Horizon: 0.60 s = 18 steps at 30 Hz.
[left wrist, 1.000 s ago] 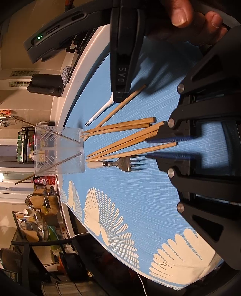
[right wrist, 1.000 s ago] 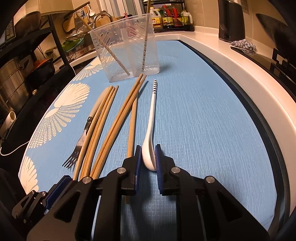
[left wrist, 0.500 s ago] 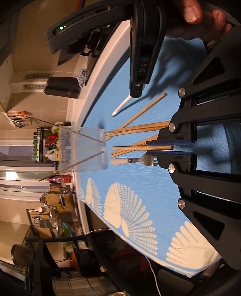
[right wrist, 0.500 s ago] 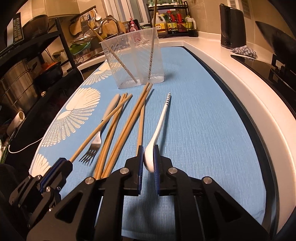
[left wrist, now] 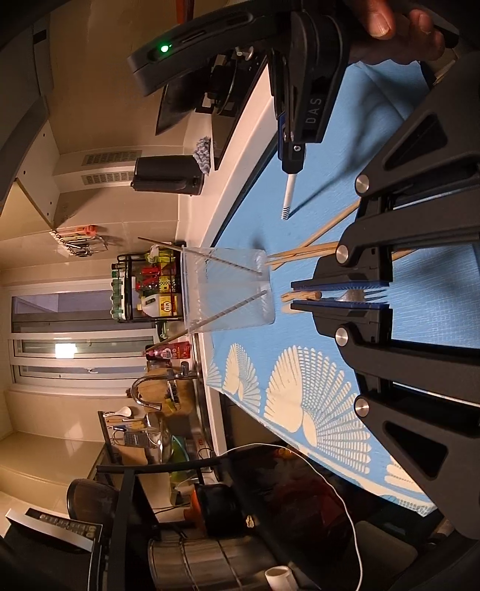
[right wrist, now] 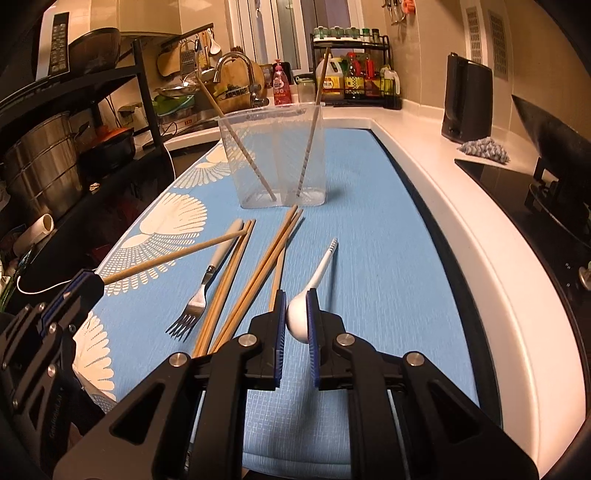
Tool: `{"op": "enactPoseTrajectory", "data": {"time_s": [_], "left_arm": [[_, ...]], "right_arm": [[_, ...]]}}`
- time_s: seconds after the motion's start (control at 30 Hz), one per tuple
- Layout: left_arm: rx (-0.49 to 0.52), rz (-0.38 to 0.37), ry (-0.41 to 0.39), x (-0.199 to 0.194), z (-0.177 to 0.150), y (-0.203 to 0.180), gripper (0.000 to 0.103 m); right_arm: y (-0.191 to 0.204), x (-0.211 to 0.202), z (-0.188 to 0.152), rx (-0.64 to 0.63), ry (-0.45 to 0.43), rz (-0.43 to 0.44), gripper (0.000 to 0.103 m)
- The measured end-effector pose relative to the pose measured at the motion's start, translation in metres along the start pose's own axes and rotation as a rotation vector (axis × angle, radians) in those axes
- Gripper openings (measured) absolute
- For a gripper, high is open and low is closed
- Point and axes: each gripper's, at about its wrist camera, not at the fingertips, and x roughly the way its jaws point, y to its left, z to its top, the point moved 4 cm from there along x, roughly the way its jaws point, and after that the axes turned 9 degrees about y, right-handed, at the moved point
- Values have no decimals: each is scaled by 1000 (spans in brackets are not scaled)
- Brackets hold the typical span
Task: Organize utensils
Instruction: 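Lift the chopstick and white spoon and carry both over the container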
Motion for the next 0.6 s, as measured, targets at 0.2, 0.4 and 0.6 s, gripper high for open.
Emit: {"op": "enactPoseTrajectory", "data": {"time_s": [0.2,0.4,0.6], "left_arm": [[5,-3,-19,-4,15,4,5],[20,-19,-45,-7,37,8,5],[2,-75,-5,3,63,15,5]], "right_arm": [[0,-12,11,-20,-39,-16,11],[2,-29,24,-40,-88,-21,12],[0,-41,43,-38,-111,-9,12]]}}
